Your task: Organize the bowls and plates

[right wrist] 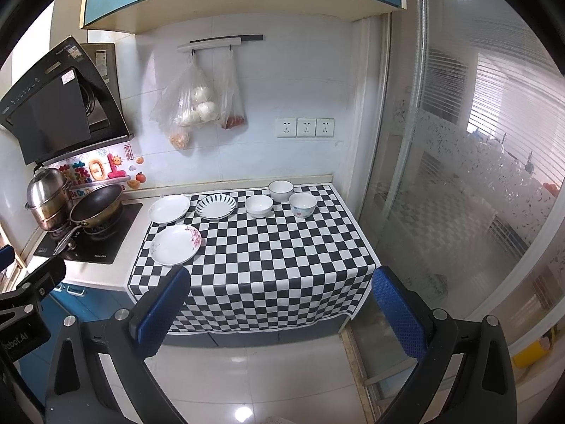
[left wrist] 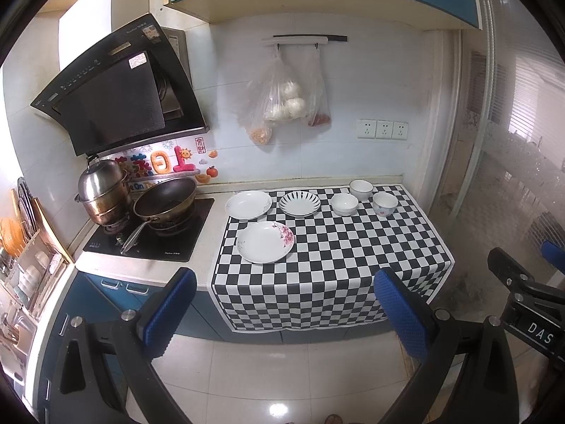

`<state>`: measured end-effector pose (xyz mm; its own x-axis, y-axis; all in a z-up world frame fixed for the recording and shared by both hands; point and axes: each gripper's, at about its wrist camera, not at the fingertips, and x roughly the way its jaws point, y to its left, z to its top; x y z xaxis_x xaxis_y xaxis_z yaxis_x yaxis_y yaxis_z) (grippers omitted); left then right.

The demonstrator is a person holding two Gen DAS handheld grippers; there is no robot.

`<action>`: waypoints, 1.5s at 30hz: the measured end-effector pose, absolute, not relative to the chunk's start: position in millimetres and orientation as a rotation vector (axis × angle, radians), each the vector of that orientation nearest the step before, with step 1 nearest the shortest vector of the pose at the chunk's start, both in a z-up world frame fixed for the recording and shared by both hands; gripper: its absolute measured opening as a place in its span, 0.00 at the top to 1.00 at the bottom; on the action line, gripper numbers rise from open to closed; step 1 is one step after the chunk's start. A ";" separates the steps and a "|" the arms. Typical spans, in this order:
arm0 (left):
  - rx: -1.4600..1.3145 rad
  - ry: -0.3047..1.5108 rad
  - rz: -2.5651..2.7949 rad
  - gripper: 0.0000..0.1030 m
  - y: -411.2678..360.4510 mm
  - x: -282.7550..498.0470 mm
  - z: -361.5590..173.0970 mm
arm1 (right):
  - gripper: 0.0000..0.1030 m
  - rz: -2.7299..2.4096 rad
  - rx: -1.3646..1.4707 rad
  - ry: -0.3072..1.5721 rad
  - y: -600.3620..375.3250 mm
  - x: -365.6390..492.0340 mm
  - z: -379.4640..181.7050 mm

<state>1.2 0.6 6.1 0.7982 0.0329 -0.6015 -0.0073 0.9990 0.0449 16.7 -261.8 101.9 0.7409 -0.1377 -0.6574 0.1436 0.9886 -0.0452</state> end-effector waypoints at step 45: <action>0.079 1.076 0.164 0.00 144.1 433.8 -251.1 | 0.00 0.009 0.033 1.156 -126.0 501.7 -237.9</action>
